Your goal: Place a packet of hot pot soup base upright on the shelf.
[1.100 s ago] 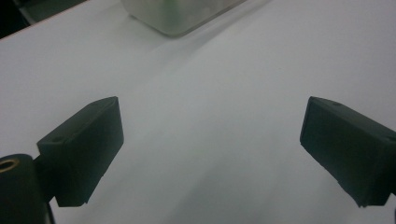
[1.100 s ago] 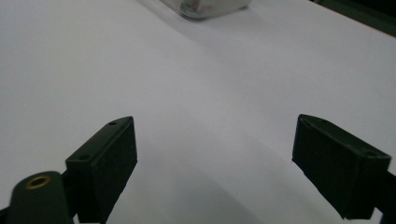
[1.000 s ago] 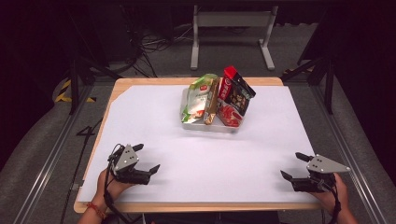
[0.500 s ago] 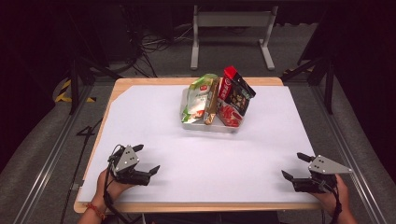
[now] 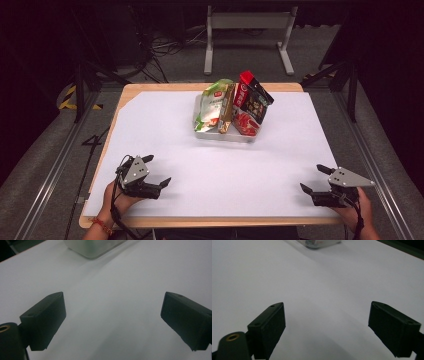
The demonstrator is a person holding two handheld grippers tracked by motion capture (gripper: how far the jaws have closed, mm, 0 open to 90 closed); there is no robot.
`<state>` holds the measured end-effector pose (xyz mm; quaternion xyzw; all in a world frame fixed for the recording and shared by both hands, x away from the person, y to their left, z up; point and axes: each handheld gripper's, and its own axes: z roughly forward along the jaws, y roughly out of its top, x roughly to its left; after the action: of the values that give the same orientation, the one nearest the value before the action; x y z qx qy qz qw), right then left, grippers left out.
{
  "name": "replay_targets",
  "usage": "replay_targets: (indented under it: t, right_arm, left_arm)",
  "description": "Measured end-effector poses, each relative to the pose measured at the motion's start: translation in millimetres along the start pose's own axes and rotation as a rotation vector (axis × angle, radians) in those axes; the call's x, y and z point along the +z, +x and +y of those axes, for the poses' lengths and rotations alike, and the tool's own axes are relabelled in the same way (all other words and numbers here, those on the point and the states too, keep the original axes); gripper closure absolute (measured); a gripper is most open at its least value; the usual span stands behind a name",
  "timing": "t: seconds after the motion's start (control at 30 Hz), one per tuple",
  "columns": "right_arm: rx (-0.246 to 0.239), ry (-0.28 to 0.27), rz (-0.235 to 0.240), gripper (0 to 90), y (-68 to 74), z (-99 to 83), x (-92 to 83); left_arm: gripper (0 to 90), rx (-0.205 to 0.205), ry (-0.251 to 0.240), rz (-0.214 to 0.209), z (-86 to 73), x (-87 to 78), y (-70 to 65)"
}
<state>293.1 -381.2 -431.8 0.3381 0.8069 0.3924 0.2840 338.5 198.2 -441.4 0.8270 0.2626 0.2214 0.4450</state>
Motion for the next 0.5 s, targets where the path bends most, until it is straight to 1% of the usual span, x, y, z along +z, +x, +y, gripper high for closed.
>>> replay_targets:
  t: [0.17, 0.37, 0.5]
  right_arm:
    - [-0.013, 0.003, 0.003, 14.5, 1.9, 0.3, 1.0]
    - [-0.008, 0.005, 0.005, 14.4, 2.3, 0.4, 2.0]
    - [-0.006, 0.004, 0.005, 14.4, 2.4, 0.6, 3.3]
  left_arm:
    - [6.8, -0.004, -0.003, 0.002, -0.1, -0.5, 0.6]
    - [6.7, -0.001, 0.002, 0.004, 0.0, -0.3, 1.7]
    - [6.7, -0.013, -0.001, 0.007, -0.8, -0.8, 2.9]
